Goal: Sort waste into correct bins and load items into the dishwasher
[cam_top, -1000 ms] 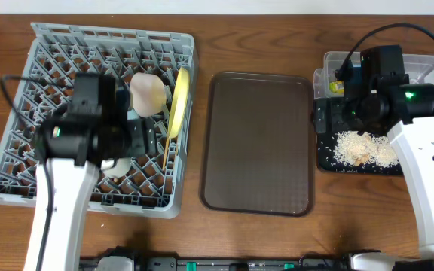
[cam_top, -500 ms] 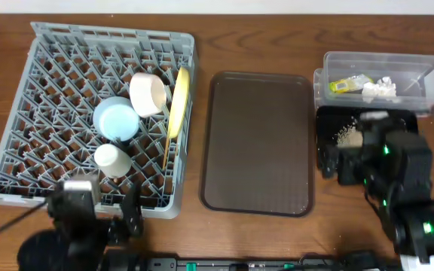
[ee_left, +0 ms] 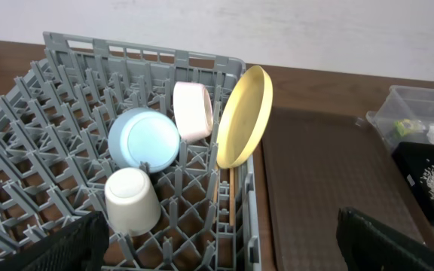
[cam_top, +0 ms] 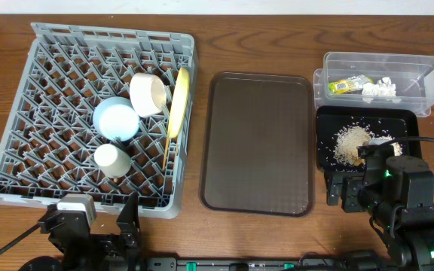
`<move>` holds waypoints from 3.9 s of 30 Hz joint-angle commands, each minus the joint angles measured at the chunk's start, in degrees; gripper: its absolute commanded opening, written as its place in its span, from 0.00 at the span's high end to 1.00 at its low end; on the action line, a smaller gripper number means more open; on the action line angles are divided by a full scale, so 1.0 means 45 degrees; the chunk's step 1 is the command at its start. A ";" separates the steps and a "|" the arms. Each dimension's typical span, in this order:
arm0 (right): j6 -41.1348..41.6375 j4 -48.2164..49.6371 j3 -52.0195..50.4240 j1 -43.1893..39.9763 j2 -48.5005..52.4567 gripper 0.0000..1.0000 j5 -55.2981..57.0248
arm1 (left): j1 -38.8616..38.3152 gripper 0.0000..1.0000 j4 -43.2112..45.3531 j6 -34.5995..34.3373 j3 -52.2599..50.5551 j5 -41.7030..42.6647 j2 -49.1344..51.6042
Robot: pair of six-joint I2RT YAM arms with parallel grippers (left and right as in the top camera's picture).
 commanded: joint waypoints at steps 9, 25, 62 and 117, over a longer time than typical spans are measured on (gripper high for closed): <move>0.0141 -0.0146 -0.0107 0.0185 -0.0204 0.01 0.0170 | -0.0039 0.03 -0.0039 0.0165 -0.0063 -0.0102 -0.0034; -0.1671 0.6416 -0.5255 0.0068 -0.6028 0.01 0.0316 | -0.0039 0.03 -0.0039 0.0165 -0.0063 -0.0102 -0.0034; -0.1676 1.2662 -1.1055 -0.0447 -0.8587 0.01 0.0170 | -0.0039 0.02 -0.0039 0.0165 -0.0063 -0.0102 -0.0034; -0.1676 1.2658 -1.1055 -0.0447 -0.8587 0.01 0.0170 | 0.0272 0.02 1.2672 0.0549 -1.2789 -0.0437 -0.3201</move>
